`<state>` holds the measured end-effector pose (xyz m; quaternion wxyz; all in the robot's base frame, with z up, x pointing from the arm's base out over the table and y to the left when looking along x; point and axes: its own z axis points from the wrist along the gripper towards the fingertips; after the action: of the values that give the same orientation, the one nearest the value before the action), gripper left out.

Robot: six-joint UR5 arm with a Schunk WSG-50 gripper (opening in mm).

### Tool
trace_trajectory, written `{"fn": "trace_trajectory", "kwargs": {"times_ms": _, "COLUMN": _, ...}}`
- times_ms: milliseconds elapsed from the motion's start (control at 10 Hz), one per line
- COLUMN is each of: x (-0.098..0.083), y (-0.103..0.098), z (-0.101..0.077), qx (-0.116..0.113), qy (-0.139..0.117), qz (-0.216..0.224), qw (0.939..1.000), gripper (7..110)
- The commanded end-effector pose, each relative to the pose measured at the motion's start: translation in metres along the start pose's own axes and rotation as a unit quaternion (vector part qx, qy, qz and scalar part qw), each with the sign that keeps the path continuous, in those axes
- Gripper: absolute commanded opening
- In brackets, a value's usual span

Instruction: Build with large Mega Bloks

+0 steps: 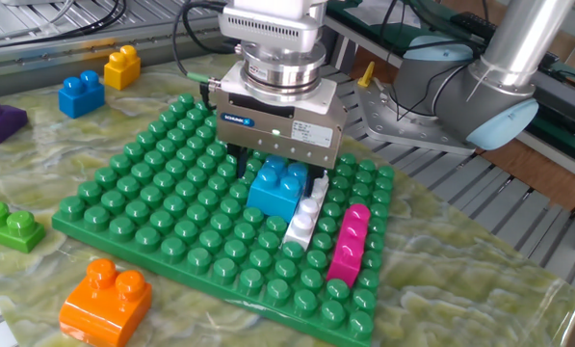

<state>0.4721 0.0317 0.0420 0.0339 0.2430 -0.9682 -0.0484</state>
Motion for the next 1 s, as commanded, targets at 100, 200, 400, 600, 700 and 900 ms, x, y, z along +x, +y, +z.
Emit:
{"fn": "trace_trajectory", "kwargs": {"times_ms": 100, "x": 0.007, "y": 0.007, "z": -0.018, "qx": -0.008, "qy": 0.021, "qz": 0.007, "qw": 0.9997, "gripper": 88}}
{"fn": "trace_trajectory", "kwargs": {"times_ms": 200, "x": 0.011, "y": 0.011, "z": -0.027, "qx": -0.012, "qy": 0.037, "qz": 0.012, "qw": 0.9992, "gripper": 88}}
{"fn": "trace_trajectory", "kwargs": {"times_ms": 400, "x": 0.013, "y": 0.013, "z": -0.035, "qx": -0.011, "qy": 0.041, "qz": 0.019, "qw": 0.9989, "gripper": 88}}
{"fn": "trace_trajectory", "kwargs": {"times_ms": 600, "x": 0.010, "y": 0.003, "z": -0.044, "qx": 0.010, "qy": 0.035, "qz": -0.001, "qw": 0.9994, "gripper": 88}}
{"fn": "trace_trajectory", "kwargs": {"times_ms": 700, "x": 0.007, "y": -0.003, "z": -0.058, "qx": 0.028, "qy": 0.033, "qz": -0.042, "qw": 0.9982, "gripper": 66}}
{"fn": "trace_trajectory", "kwargs": {"times_ms": 900, "x": -0.017, "y": 0.003, "z": -0.100, "qx": 0.075, "qy": 0.023, "qz": -0.110, "qw": 0.9908, "gripper": 66}}
